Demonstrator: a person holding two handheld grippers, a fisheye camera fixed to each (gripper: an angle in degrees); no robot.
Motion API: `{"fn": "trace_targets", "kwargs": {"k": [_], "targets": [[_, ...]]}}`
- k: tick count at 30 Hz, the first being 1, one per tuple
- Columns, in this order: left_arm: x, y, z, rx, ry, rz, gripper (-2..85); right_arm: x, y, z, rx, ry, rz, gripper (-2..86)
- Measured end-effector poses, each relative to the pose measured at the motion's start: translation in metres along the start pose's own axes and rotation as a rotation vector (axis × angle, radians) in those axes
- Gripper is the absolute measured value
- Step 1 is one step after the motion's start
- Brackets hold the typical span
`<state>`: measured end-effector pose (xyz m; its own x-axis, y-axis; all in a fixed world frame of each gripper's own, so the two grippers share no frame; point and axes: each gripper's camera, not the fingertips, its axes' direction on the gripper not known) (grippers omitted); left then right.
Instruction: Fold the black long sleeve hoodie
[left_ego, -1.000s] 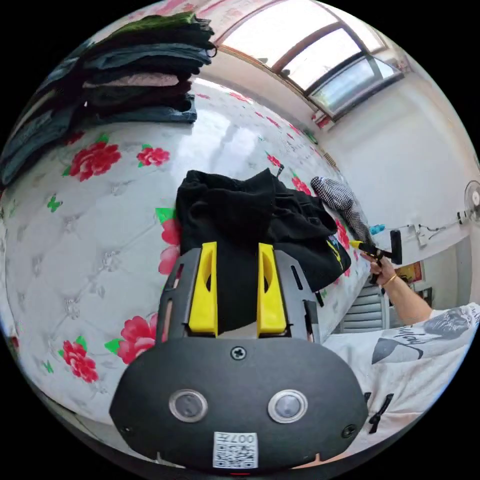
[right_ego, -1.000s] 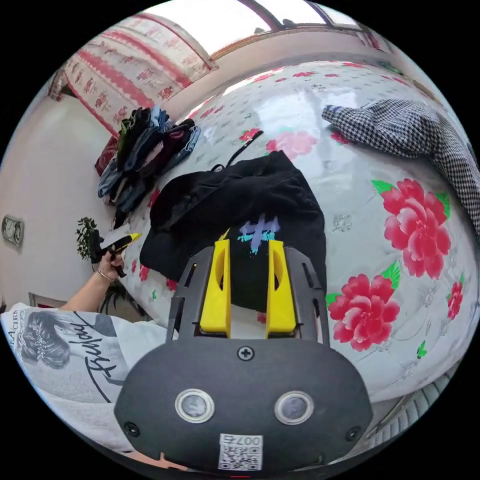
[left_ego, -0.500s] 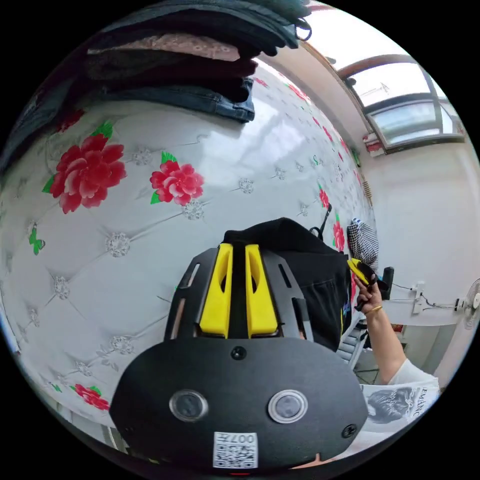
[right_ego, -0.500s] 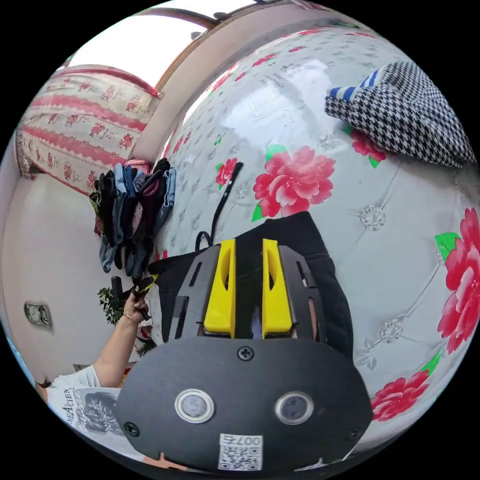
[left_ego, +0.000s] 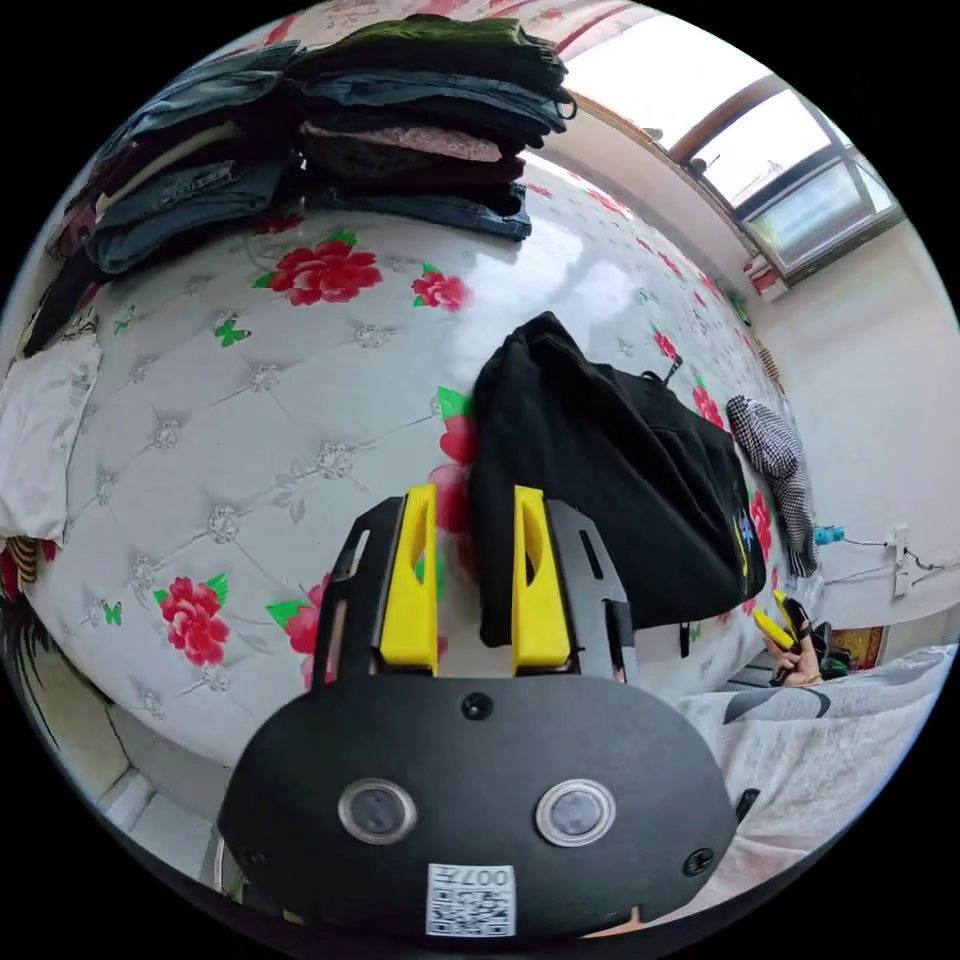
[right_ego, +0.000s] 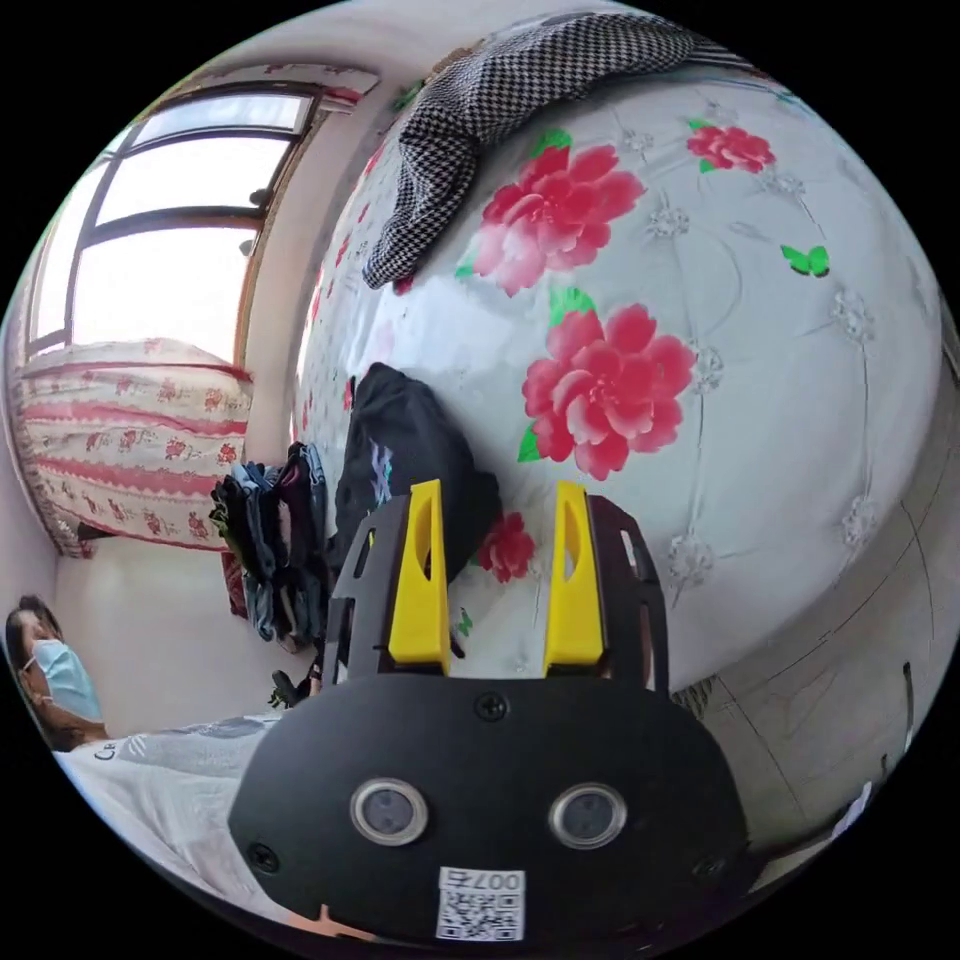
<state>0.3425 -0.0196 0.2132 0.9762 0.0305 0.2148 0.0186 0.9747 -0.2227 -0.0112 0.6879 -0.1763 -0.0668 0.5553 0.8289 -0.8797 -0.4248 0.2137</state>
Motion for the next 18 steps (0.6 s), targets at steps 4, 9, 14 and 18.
{"fn": "trace_targets", "kwargs": {"k": [4,9,14,18], "targets": [[0.074,0.010,0.012,0.026,0.145,0.188,10.6,0.018,0.008,0.035,-0.089,-0.176,0.022,14.0],[0.168,0.008,0.065,-0.052,0.283,0.452,9.3,0.017,-0.003,0.047,-0.049,-0.220,0.034,13.0],[0.168,0.004,0.120,-0.215,0.205,0.415,6.2,0.032,-0.009,0.034,0.021,-0.313,0.183,11.4],[0.173,0.004,0.062,-0.021,0.371,0.404,6.0,-0.004,-0.012,0.011,0.008,-0.283,0.008,10.6]]}}
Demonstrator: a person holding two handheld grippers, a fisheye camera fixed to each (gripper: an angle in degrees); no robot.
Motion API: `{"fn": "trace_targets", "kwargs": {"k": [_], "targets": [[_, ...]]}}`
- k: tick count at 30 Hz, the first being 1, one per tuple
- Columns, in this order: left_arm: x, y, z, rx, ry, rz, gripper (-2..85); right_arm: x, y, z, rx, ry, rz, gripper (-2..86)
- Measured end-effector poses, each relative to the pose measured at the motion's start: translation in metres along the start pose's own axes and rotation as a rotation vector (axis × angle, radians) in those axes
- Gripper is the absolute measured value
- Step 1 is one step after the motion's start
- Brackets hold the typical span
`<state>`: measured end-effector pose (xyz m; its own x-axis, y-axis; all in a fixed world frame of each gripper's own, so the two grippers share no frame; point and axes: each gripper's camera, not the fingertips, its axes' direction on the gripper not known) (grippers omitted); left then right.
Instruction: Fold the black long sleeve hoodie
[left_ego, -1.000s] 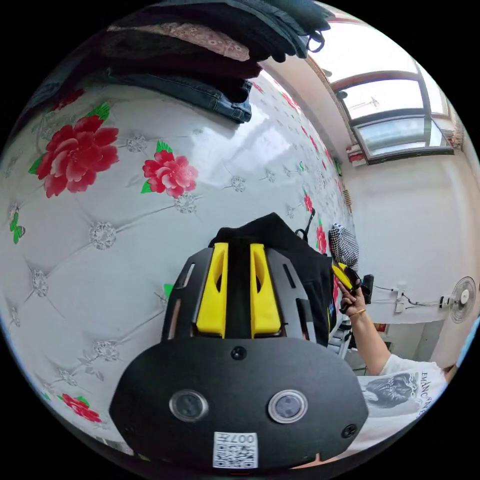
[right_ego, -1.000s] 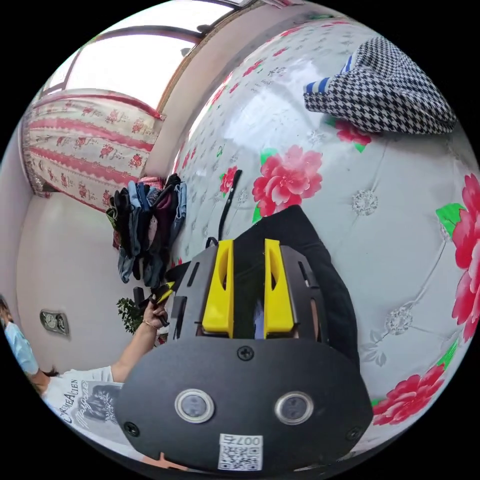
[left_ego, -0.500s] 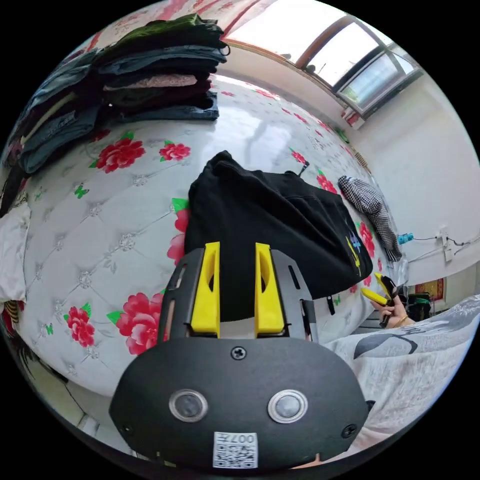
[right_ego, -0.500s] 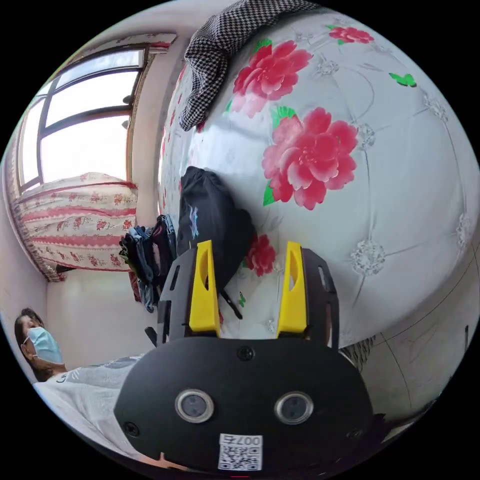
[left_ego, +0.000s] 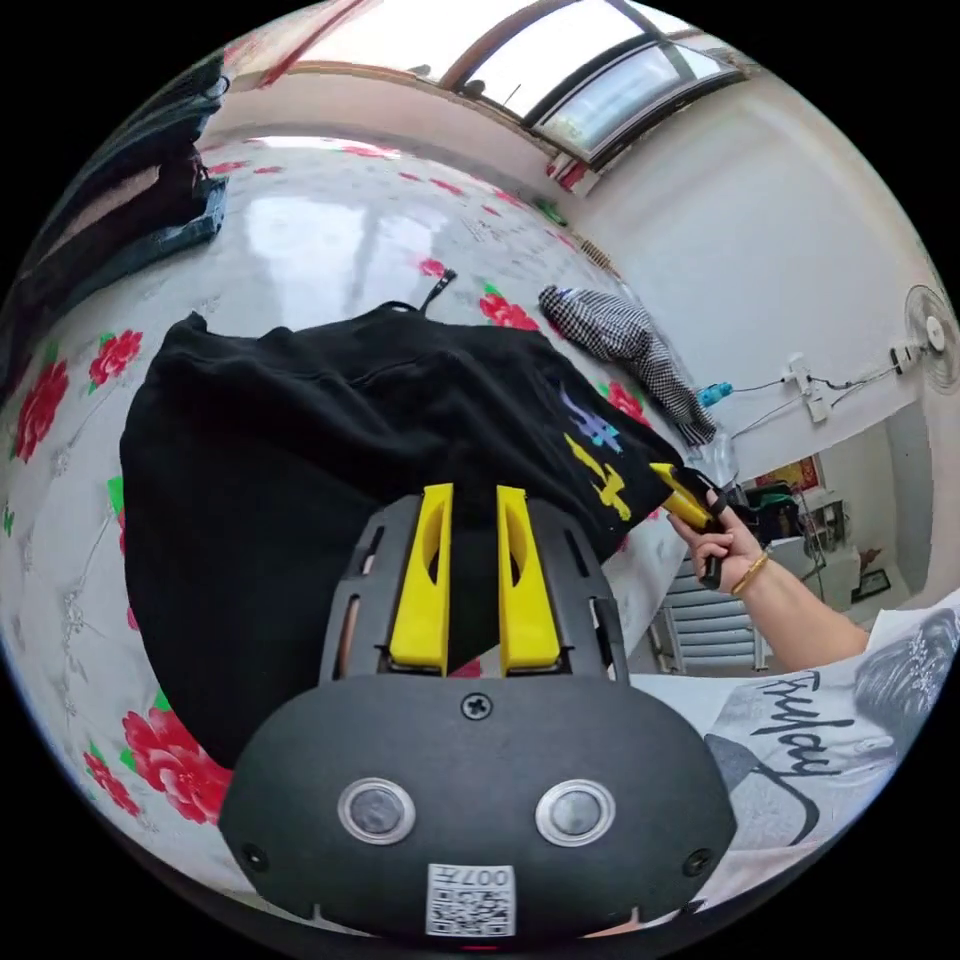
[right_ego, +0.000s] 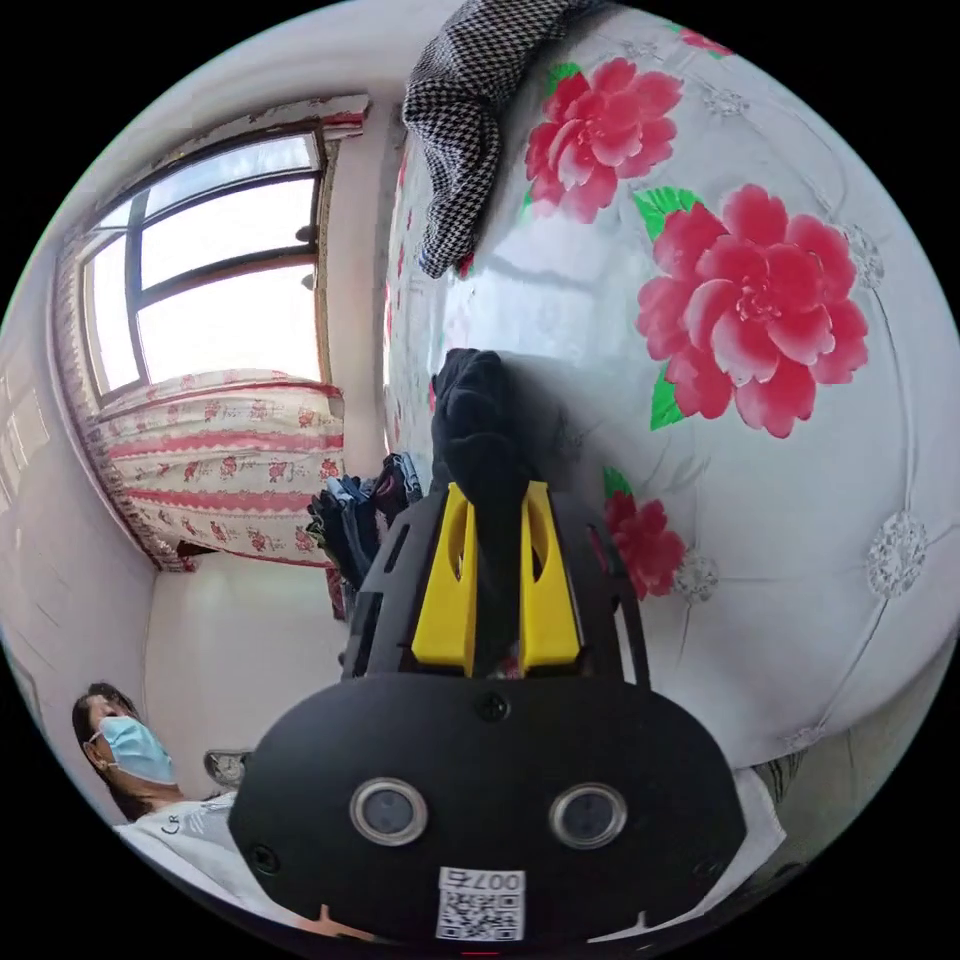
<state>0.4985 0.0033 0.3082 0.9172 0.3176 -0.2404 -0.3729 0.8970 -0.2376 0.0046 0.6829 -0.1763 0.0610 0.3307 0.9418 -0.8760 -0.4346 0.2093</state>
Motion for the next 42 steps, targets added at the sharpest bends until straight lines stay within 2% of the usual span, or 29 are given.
{"fn": "trace_targets", "kwargs": {"k": [2,4,5,6,7,9,11,14,16,17,19,20,22,24,26,28,32,34,35,37,39,40,42], "targets": [[0.027,-0.005,-0.003,0.029,-0.005,0.091,5.3,-0.007,0.000,-0.003,-0.016,0.056,-0.034,10.4],[0.045,-0.009,0.032,-0.105,-0.090,0.177,4.4,0.001,0.002,-0.008,0.011,0.020,0.029,10.1],[0.043,-0.007,0.074,-0.285,-0.145,0.203,4.4,0.003,0.003,-0.010,0.022,-0.005,0.048,10.0],[0.034,-0.001,0.098,-0.337,-0.140,0.210,3.9,0.001,0.004,-0.011,0.039,-0.037,0.061,9.8],[0.031,0.000,0.095,-0.292,-0.110,0.225,3.6,-0.011,0.004,-0.010,0.032,-0.049,0.039,9.7],[0.021,-0.007,0.088,-0.315,-0.064,0.183,3.0,-0.046,0.001,-0.005,0.003,-0.051,-0.052,9.3],[0.021,-0.004,0.074,-0.274,-0.055,0.203,2.3,-0.099,0.000,0.008,-0.059,-0.003,-0.213,9.0],[0.007,0.012,0.032,-0.146,-0.016,0.191,0.3,-0.214,0.020,0.052,-0.193,0.125,-0.602,8.3],[-0.015,0.027,-0.002,-0.081,0.040,0.134,0.7,-0.302,0.073,0.103,-0.323,0.259,-1.018,7.8],[-0.033,0.041,-0.027,-0.039,0.082,0.093,2.3,-0.320,0.092,0.117,-0.354,0.290,-1.120,7.7],[-0.063,0.071,-0.064,0.032,0.115,0.026,3.9,-0.358,0.170,0.177,-0.513,0.344,-1.474,7.2],[-0.084,0.095,-0.086,0.078,0.095,-0.040,4.6,-0.361,0.188,0.191,-0.563,0.341,-1.542,7.0],[-0.114,0.133,-0.110,0.104,0.056,-0.146,5.2,-0.344,0.250,0.253,-0.782,0.310,-1.678,6.4],[-0.149,0.182,-0.132,0.131,0.022,-0.300,5.9,-0.310,0.283,0.301,-0.951,0.304,-1.685,6.3],[-0.166,0.211,-0.143,0.183,0.028,-0.395,6.7,-0.264,0.300,0.352,-1.122,0.334,-1.561,6.2],[-0.181,0.232,-0.147,0.227,0.071,-0.486,7.8,-0.204,0.319,0.408,-1.403,0.451,-1.367,6.2],[-0.190,0.240,-0.142,0.304,0.207,-0.527,10.4,-0.229,0.317,0.391,-1.356,0.301,-1.375,6.1],[-0.191,0.236,-0.140,0.297,0.225,-0.528,10.9,-0.263,0.293,0.349,-1.256,0.131,-1.399,5.7],[-0.192,0.234,-0.142,0.290,0.221,-0.527,11.1,-0.269,0.284,0.338,-1.215,0.115,-1.399,5.6],[-0.193,0.231,-0.151,0.296,0.211,-0.519,11.3,-0.279,0.244,0.295,-1.018,0.135,-1.394,5.2],[-0.196,0.221,-0.149,0.217,0.169,-0.509,11.9,-0.264,0.222,0.273,-0.914,0.210,-1.374,4.8],[-0.197,0.217,-0.142,0.175,0.162,-0.503,12.3,-0.242,0.216,0.270,-0.925,0.278,-1.340,4.5],[-0.205,0.200,-0.098,-0.035,0.194,-0.513,13.1,-0.200,0.216,0.276,-1.013,0.348,-1.242,3.9]]}}
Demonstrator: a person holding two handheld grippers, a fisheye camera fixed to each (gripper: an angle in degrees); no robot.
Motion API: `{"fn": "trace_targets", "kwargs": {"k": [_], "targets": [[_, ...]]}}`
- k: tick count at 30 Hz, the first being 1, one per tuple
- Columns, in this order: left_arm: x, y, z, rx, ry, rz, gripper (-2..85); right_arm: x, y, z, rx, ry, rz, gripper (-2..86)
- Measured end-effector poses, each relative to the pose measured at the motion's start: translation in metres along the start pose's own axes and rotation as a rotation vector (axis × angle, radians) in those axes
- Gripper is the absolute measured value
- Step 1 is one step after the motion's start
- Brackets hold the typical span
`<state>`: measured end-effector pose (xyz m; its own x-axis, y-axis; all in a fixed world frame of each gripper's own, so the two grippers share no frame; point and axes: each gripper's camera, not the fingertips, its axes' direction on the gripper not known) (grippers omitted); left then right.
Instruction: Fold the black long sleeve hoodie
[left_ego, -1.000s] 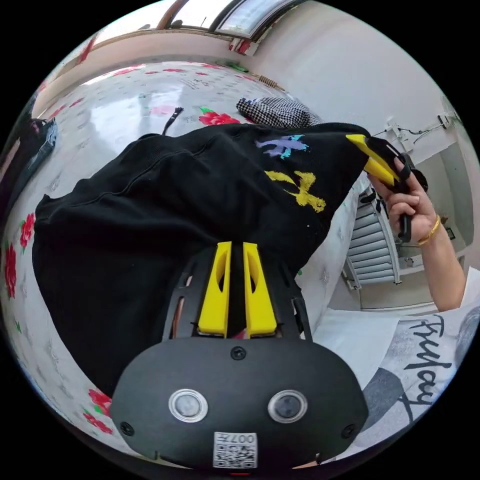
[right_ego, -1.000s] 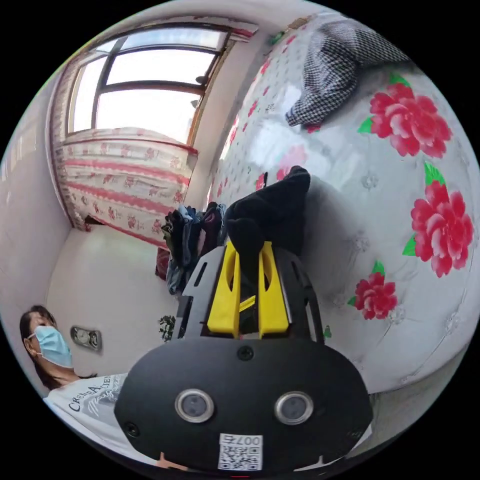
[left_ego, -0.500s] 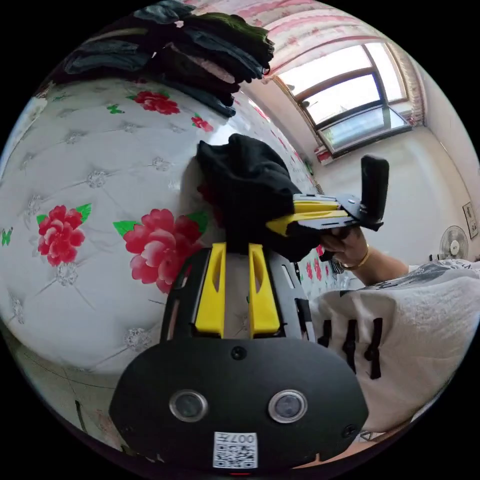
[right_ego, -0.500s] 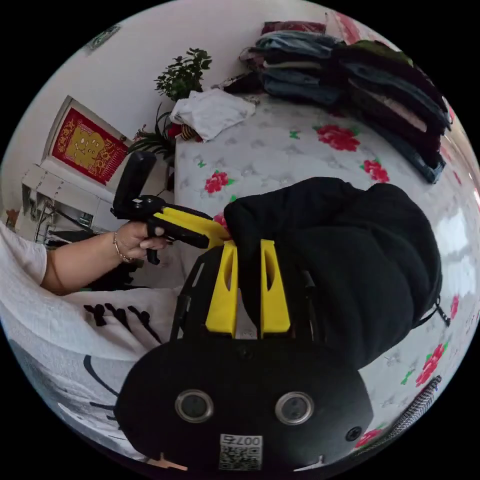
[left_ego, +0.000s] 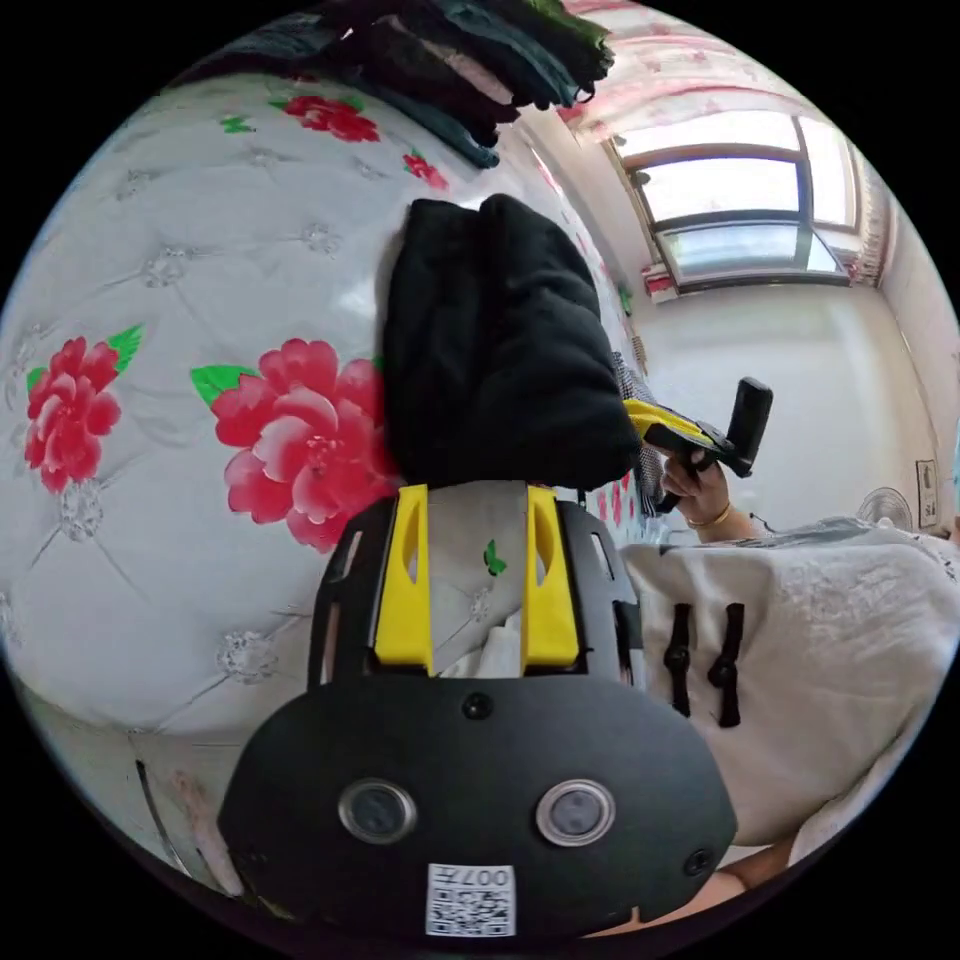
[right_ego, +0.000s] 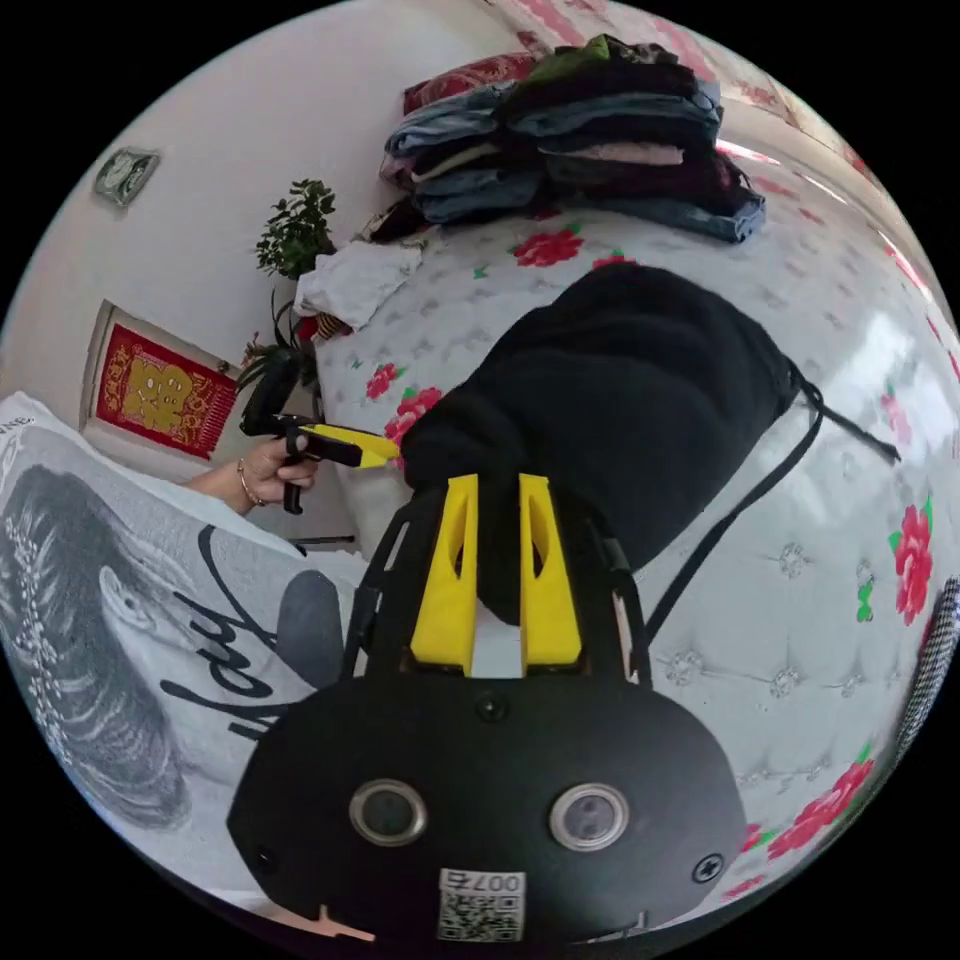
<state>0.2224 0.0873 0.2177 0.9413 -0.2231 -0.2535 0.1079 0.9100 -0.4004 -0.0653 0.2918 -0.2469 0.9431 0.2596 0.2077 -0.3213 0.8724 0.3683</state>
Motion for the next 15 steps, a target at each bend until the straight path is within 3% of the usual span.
{"fn": "trace_targets", "kwargs": {"k": [3,8,15], "targets": [[0.006,-0.030,0.042,-0.110,-0.018,0.013,9.8,0.004,0.025,0.007,0.154,-0.028,0.035,2.5],[0.023,-0.084,0.072,-0.156,-0.034,0.032,5.7,-0.003,0.024,0.017,0.228,0.024,0.021,0.5],[0.048,-0.177,0.107,-0.030,-0.007,-0.012,4.8,0.063,-0.012,0.004,0.443,0.122,0.083,-0.2]]}}
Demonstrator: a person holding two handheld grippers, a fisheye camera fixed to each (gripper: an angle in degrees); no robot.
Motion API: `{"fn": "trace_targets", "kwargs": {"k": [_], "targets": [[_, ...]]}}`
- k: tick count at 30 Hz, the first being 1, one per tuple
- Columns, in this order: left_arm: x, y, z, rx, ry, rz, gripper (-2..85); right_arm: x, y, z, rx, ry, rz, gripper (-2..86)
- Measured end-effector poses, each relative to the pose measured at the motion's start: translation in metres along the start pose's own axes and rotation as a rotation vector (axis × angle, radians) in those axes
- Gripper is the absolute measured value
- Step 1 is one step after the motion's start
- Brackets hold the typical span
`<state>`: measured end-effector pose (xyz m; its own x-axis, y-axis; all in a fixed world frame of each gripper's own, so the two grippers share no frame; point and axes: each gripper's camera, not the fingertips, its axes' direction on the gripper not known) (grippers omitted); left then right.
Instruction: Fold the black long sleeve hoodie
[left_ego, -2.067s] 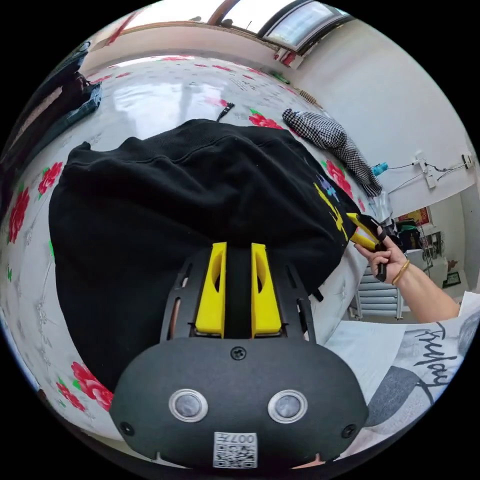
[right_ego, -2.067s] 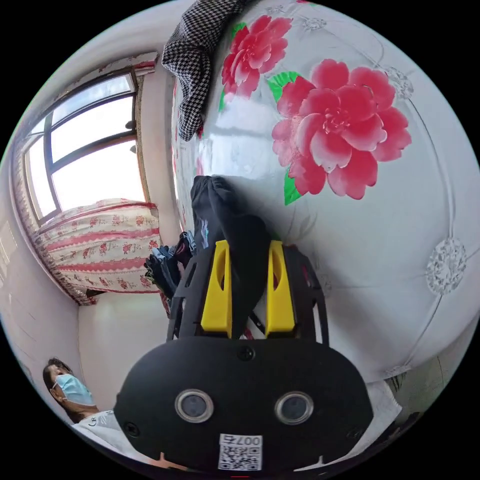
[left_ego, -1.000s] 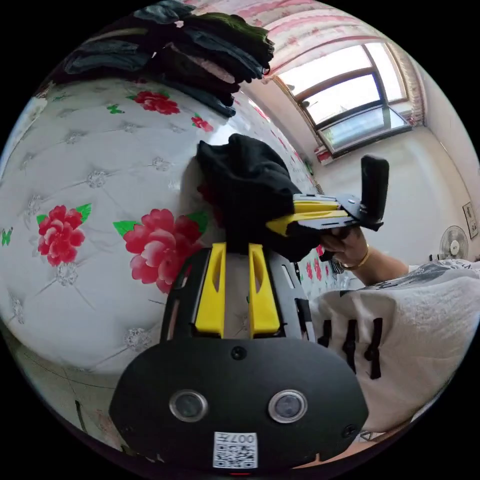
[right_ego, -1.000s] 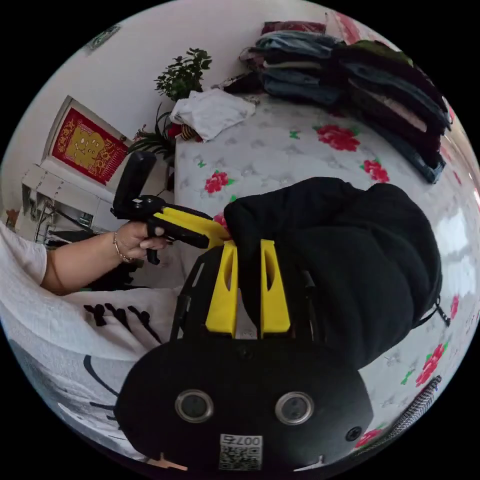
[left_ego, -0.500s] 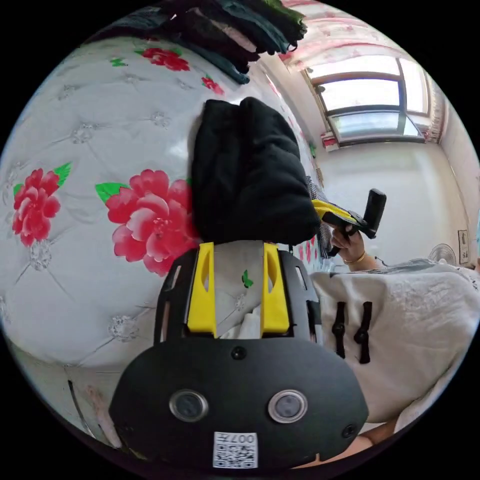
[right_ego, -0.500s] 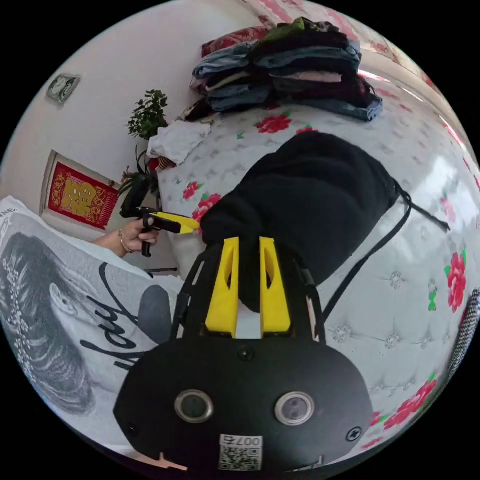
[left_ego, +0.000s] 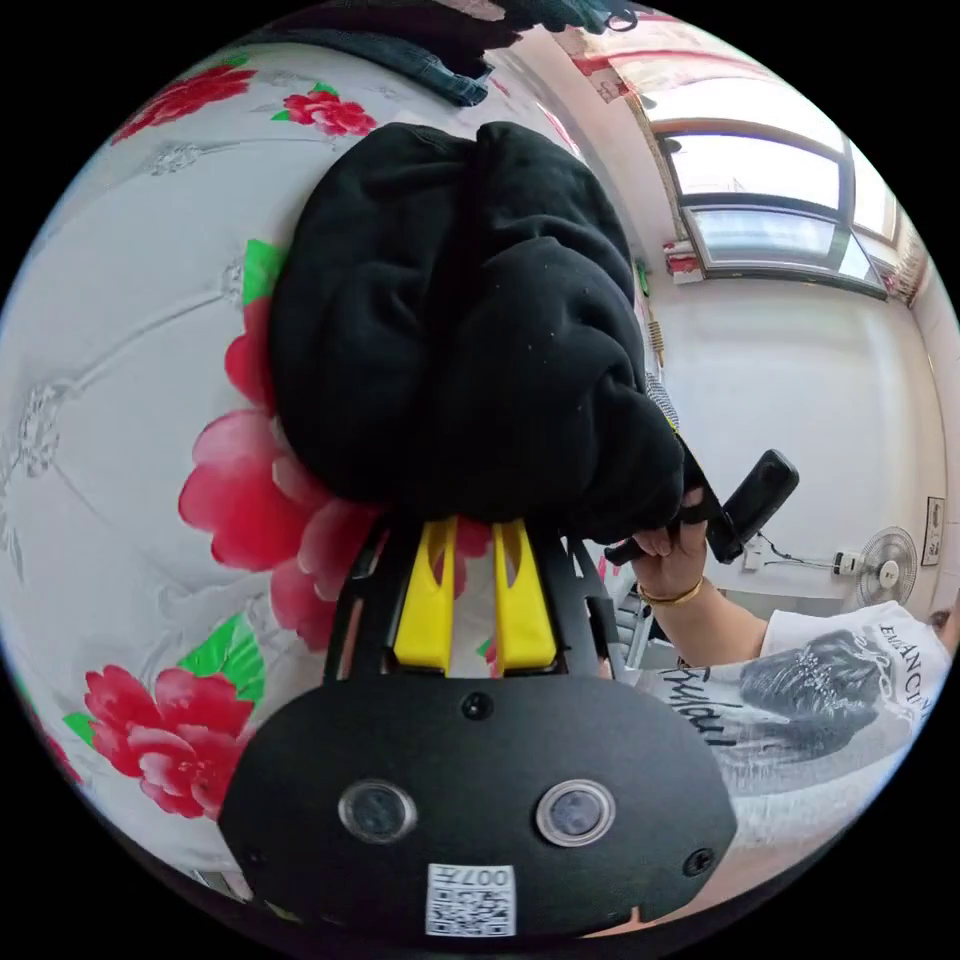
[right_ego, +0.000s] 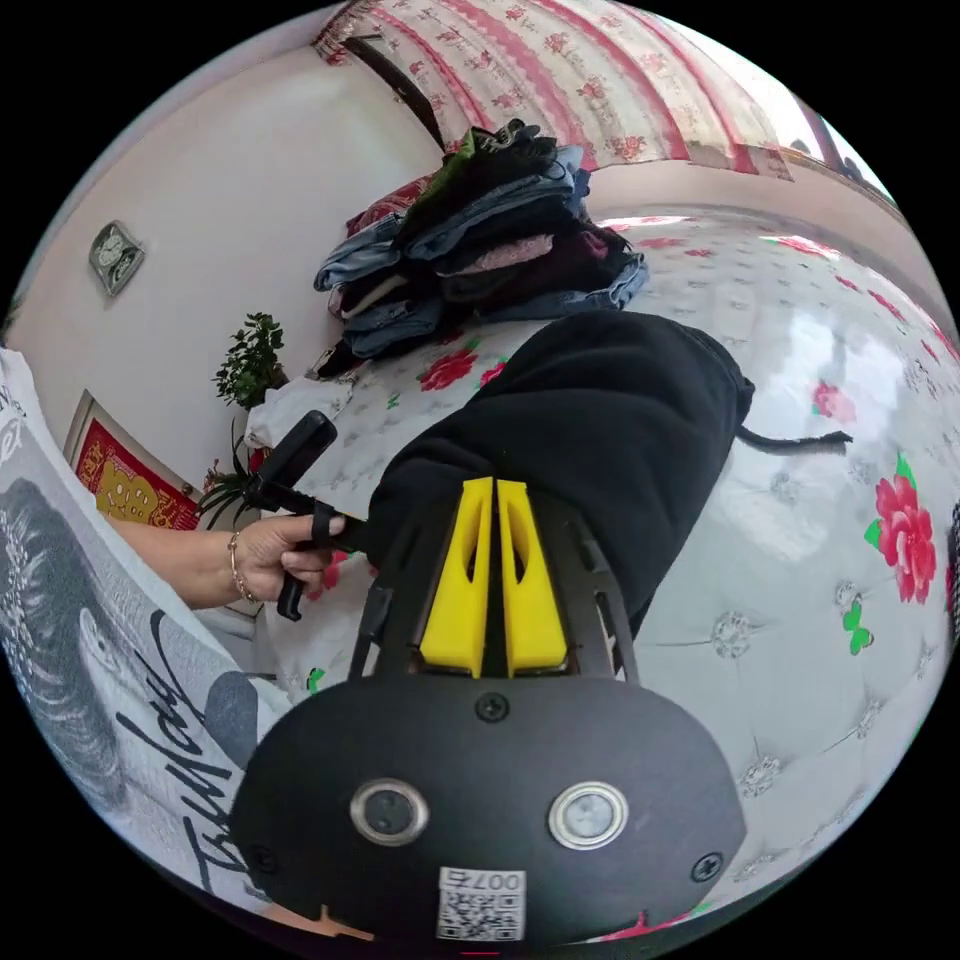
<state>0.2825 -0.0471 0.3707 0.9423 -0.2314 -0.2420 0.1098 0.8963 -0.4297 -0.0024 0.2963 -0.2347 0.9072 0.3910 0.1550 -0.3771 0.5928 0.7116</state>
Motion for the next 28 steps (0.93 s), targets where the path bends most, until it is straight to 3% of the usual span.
{"fn": "trace_targets", "kwargs": {"k": [7,11,14,19,20,24,28], "targets": [[0.050,-0.183,0.056,0.152,-0.051,0.063,4.5,0.163,-0.145,0.018,0.125,0.060,0.068,0.5],[0.087,-0.296,0.088,0.186,-0.094,0.110,5.0,0.237,-0.192,-0.019,0.180,0.031,0.261,3.2],[0.113,-0.326,0.094,0.224,-0.217,0.204,4.7,0.255,-0.177,-0.076,0.215,0.220,0.279,6.1],[0.126,-0.248,0.084,0.177,-0.195,0.401,3.3,0.267,-0.066,-0.160,-0.010,0.939,0.438,10.9],[0.125,-0.210,0.085,0.142,-0.219,0.433,2.8,0.268,-0.052,-0.166,-0.030,0.981,0.446,11.3],[0.107,-0.076,0.082,-0.001,-0.259,0.373,-0.4,0.315,-0.005,-0.165,-0.223,0.822,0.620,10.4],[0.097,0.007,0.074,-0.146,-0.055,0.221,-0.9,0.359,0.000,-0.193,-0.029,0.658,0.895,6.1]]}}
